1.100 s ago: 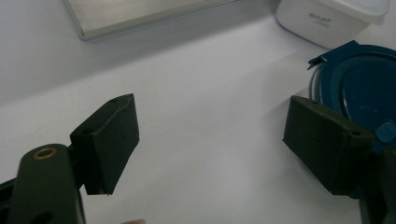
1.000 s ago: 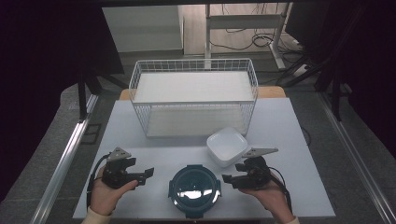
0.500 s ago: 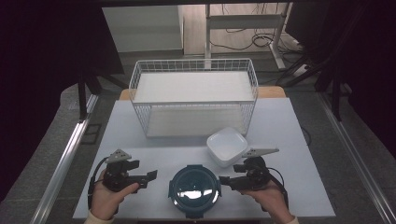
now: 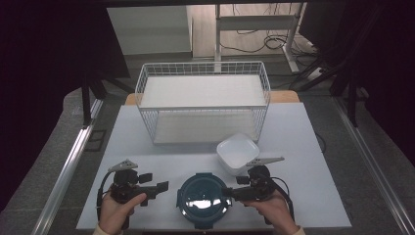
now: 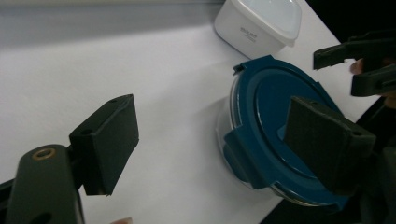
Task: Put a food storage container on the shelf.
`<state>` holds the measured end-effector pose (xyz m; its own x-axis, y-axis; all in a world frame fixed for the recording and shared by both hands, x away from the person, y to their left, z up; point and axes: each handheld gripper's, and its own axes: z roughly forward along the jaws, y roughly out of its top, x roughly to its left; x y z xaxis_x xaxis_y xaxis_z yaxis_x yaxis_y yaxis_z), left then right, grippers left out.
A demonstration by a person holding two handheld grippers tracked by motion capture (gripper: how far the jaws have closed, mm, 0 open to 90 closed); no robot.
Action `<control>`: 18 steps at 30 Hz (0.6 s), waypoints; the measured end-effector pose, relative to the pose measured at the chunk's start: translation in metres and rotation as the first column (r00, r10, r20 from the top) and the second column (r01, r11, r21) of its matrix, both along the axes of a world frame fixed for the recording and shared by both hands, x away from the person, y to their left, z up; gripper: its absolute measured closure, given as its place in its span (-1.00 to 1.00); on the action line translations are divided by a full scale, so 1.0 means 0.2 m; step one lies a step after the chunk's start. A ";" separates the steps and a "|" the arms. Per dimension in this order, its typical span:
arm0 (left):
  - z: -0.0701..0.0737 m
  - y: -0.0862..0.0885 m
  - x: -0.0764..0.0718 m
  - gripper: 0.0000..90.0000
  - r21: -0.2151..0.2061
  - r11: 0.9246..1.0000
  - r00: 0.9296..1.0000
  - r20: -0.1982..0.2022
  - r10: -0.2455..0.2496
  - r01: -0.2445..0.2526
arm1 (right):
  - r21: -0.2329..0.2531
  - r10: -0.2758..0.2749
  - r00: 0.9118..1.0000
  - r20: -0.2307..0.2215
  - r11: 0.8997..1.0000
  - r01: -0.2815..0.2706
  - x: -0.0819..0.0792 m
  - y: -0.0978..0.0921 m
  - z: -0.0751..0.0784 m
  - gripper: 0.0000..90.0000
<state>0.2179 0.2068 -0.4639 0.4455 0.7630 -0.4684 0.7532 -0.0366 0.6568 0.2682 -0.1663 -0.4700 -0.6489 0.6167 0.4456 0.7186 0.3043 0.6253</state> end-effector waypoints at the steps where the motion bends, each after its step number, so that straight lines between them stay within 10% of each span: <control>1: -0.01 -0.01 0.00 -0.63 -0.013 1.000 1.000 -0.011 -0.005 0.004 | 0.002 0.002 1.000 -0.005 1.000 -0.002 0.00 0.01 0.00 -0.65; 18: -0.17 -0.14 0.03 -0.73 -0.141 0.989 0.983 -0.173 -0.062 0.037 | 0.038 -0.045 0.992 -0.119 0.998 0.050 -0.04 0.06 -0.13 -0.77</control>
